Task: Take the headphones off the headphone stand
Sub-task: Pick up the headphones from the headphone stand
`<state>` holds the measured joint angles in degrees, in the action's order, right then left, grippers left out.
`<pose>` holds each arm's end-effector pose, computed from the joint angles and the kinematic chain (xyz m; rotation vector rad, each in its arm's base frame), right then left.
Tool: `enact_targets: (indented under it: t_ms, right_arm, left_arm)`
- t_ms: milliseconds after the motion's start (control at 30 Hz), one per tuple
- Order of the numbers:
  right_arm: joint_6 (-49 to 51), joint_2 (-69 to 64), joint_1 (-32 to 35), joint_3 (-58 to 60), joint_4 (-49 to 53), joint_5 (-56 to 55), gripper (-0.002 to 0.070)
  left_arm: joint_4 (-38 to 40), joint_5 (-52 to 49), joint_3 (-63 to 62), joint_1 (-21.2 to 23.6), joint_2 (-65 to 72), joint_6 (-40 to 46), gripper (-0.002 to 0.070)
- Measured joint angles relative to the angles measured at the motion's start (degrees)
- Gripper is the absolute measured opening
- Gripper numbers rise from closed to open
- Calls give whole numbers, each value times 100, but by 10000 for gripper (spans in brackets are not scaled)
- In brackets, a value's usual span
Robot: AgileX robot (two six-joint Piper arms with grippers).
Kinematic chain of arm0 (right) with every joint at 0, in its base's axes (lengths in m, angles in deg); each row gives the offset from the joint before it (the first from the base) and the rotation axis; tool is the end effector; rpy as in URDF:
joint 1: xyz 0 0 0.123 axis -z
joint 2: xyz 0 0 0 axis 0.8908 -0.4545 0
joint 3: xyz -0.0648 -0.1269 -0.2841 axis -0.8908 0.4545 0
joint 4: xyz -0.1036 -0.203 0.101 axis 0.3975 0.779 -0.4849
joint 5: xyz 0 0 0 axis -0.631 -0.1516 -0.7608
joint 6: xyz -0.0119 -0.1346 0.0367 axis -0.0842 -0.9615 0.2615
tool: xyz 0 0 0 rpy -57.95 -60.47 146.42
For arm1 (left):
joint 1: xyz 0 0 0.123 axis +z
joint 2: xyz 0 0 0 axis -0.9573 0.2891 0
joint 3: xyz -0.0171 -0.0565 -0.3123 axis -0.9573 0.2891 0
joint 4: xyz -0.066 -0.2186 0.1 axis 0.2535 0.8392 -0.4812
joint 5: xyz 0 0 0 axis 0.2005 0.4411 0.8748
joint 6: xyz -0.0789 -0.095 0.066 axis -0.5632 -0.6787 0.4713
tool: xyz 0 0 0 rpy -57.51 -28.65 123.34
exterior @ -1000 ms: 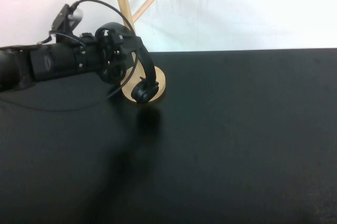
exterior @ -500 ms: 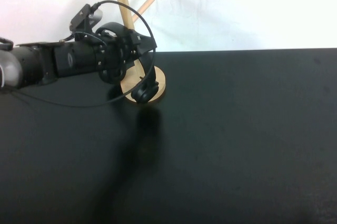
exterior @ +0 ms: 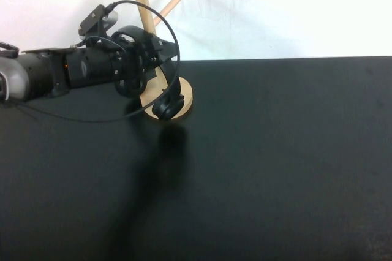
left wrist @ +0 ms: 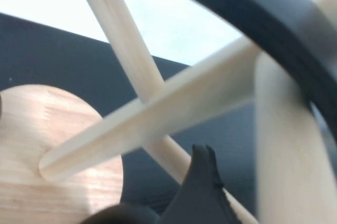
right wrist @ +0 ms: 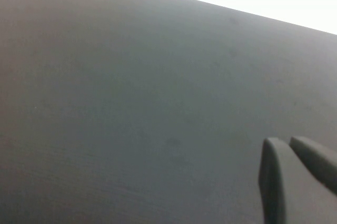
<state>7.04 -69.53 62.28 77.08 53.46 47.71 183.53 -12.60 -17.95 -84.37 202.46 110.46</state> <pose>0.0623 0.0075 0.1535 -0.2565 1.8785 -0.1000 0.4734 -0.1700 0.2147 0.0444 2.1398 -0.9998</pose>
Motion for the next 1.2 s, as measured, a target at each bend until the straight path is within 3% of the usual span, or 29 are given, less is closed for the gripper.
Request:
enact_targets:
  t_ms: [367, 667, 900, 1200]
  right_arm:
    - [0, 0, 0, 0, 0, 0, -8]
    - [0, 0, 0, 0, 0, 0, -8]
    - [0, 0, 0, 0, 0, 0, -8]
    - [0, 0, 0, 0, 0, 0, -8]
  left_arm:
    - [13, -13, -310, -62, 224, -39, 473]
    - [13, -39, -341, -98, 310, -63, 296]
    - [13, -220, -345, -98, 310, -63, 67]
    - [-3, -275, -345, -111, 147, -126, 53]
